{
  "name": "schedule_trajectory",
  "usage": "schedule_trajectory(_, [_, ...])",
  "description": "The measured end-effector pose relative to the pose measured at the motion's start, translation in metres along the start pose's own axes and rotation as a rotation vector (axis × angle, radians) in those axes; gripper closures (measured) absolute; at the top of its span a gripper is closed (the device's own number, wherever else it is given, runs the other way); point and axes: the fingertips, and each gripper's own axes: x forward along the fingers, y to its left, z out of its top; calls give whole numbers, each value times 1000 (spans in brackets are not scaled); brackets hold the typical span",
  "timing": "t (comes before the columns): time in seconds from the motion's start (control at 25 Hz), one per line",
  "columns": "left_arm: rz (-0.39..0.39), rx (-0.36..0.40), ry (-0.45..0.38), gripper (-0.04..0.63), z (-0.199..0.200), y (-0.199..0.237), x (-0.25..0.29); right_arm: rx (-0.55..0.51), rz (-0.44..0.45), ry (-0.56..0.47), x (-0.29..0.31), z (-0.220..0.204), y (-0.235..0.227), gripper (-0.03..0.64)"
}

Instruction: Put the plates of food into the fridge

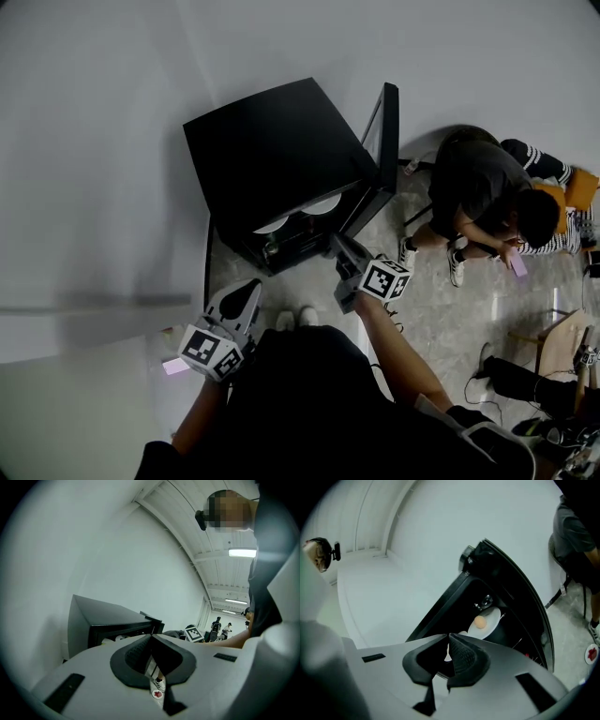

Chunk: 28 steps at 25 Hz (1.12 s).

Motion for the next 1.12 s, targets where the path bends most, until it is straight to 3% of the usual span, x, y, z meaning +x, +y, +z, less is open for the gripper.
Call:
schedule_trajectory(0.52, [-17,-44,-45,571,10,-7,-1,-332,147,-68,-46,20,114,584])
schedule_trajectory(0.72, [-6,-27,-55,571,11,-7,0,-502,163,-71,-60,22,148,584])
schedule_trajectory(0.92, [-27,-33,-51,571,10,-9,0,-677,195,-141,-69,35,197,583])
schedule_trajectory(1.12, [-39,36,-77,571,18,-17,0,-737,215,-163,-78,32,212,583])
